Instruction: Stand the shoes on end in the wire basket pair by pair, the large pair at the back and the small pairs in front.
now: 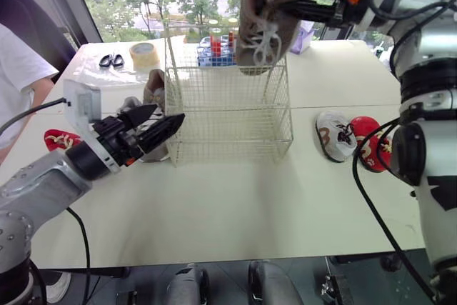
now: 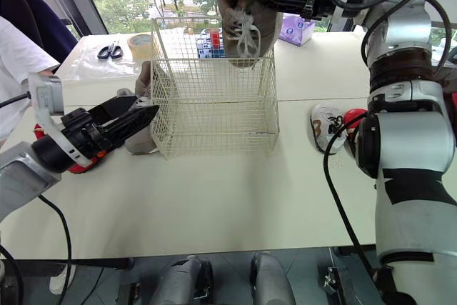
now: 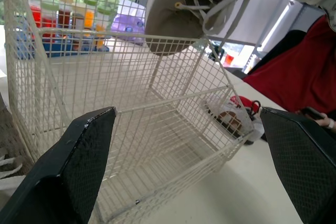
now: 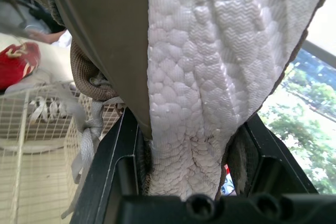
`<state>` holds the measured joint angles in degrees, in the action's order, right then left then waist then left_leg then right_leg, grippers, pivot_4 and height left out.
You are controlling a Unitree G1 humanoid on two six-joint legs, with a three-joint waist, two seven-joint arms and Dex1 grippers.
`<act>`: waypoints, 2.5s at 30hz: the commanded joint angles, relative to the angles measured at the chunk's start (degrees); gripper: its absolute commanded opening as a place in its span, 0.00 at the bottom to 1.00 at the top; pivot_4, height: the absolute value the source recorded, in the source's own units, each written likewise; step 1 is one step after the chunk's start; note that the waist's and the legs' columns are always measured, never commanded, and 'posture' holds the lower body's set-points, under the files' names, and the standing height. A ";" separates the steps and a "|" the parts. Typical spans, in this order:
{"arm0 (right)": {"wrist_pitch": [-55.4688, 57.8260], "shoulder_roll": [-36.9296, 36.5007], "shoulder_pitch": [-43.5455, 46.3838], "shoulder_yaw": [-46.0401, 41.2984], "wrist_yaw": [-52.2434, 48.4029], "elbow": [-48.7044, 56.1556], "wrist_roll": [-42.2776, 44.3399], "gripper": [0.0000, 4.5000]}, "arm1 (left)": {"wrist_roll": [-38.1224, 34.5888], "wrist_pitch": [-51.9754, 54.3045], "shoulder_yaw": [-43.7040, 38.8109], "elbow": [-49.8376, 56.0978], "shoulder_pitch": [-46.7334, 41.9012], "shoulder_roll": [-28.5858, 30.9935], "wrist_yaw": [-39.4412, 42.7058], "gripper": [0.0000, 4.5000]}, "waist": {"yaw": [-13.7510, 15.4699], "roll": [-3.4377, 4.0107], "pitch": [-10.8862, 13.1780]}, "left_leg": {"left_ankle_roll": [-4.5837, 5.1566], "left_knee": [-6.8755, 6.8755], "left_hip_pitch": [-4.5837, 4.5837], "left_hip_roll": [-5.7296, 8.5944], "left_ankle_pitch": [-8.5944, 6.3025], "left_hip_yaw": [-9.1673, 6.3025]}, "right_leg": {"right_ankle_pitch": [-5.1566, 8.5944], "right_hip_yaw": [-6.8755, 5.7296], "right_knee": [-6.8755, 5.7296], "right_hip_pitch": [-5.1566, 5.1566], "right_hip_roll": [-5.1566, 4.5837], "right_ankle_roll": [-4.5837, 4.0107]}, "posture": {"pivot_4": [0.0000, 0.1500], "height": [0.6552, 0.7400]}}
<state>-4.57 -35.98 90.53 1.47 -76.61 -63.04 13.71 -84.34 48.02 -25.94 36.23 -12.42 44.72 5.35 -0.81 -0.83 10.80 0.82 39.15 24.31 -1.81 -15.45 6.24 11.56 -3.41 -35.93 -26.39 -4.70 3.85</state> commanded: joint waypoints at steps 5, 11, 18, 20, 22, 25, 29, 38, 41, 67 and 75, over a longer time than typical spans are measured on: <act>-1.23 2.21 4.63 -1.77 1.43 -8.74 -4.41 0.36 | 0.97 -2.77 0.58 0.81 -0.86 0.83 0.11 1.00 | 0.04 -0.01 0.00 | -0.02 0.00 -0.02 -0.01 0.01 -0.02 | 0.00 -0.02 -0.02 0.02 0.00 -0.01 | 1.00 1.00; -0.83 3.25 4.72 -2.90 3.89 -11.46 -6.89 0.58 | 0.84 -3.04 -0.31 1.20 0.54 1.62 0.14 1.00 | 0.06 0.00 0.00 | -0.03 0.00 -0.01 0.00 0.01 -0.02 | 0.00 -0.02 -0.01 0.02 -0.01 -0.01 | 1.00 1.00; -1.15 2.31 4.68 -4.36 5.91 -12.42 -8.91 0.99 | 0.24 -3.70 -1.03 1.56 1.62 2.73 -0.35 1.00 | -0.18 0.02 0.01 | -0.03 0.00 0.00 -0.01 0.01 -0.02 | 0.00 -0.02 -0.02 0.01 -0.02 -0.02 | 1.00 1.00; -0.94 2.02 4.76 -4.69 5.29 -12.37 -9.31 0.99 | 0.44 -3.92 -0.75 1.44 1.56 2.79 -0.31 1.00 | -0.20 0.01 0.01 | -0.04 -0.02 0.00 -0.01 0.01 -0.02 | 0.00 -0.02 -0.02 -0.01 -0.01 -0.01 | 1.00 1.00; -0.97 1.55 4.65 -4.18 4.30 -12.21 -10.35 0.99 | 0.94 -4.07 -0.13 1.10 1.04 2.69 -0.14 1.00 | -0.20 0.01 0.01 | -0.04 -0.02 -0.01 -0.01 0.01 -0.02 | -0.01 -0.02 -0.02 0.00 0.00 -0.01 | 1.00 1.00; -1.24 0.53 4.47 -3.65 3.03 -11.88 -11.89 0.99 | 1.89 -4.16 0.59 0.34 0.17 2.57 0.30 1.00 | -0.09 0.01 0.01 | -0.04 -0.01 -0.01 0.00 0.01 -0.01 | 0.00 -0.02 -0.03 0.00 0.00 -0.01 | 1.00 1.00; -2.37 -2.52 3.58 -3.10 3.98 -11.46 -14.20 0.99 | 3.21 -4.19 -0.28 -1.53 -0.24 2.88 -0.02 1.00 | 0.00 0.01 0.01 | -0.04 0.00 -0.01 0.01 0.01 -0.02 | -0.01 -0.02 -0.02 0.01 -0.01 -0.01 | 1.00 1.00; 1.08 -13.63 -1.90 -7.26 2.56 -3.08 -10.79 0.99 | 9.99 -0.43 -2.74 -19.23 -9.53 11.25 -3.13 1.00 | 0.08 0.01 0.02 | -0.04 -0.01 -0.01 0.00 0.01 0.00 | 0.00 -0.03 -0.04 -0.02 0.01 0.00 | 1.00 1.00; 15.25 -14.95 -10.73 -8.56 -4.43 16.01 -3.69 0.99 | 11.87 5.54 2.80 -27.96 -16.30 16.23 2.89 1.00 | 0.00 0.05 0.01 | -0.04 -0.05 -0.06 0.00 0.01 0.02 | 0.00 -0.06 -0.04 0.03 0.03 0.02 | 1.00 1.00; 63.54 -12.96 -49.35 -11.03 24.84 97.19 29.18 1.00 | 75.68 -21.09 35.07 -111.11 -68.02 -10.35 36.28 0.94 | 1.43 -0.20 0.02 | 0.41 0.21 0.11 0.09 -0.23 0.01 | -0.02 -0.25 -0.11 -0.03 0.05 0.04 | 1.00 1.00; 62.11 -13.72 -49.67 -10.49 27.68 96.88 29.90 1.00 | 79.37 -22.13 30.54 -112.69 -66.58 -12.86 35.21 0.20 | 1.56 -0.29 -0.01 | 0.43 0.24 0.11 0.09 -0.23 -0.06 | -0.02 -0.26 -0.11 0.02 0.02 0.04 | 1.00 1.00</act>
<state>58.56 -49.06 40.73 -7.95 -49.42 33.38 43.05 -5.70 26.31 5.87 -76.39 -79.09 32.06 40.64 0.75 -1.12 10.80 1.25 39.41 24.42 -1.73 -15.69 6.18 11.53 -3.67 -36.04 -26.36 -4.68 3.90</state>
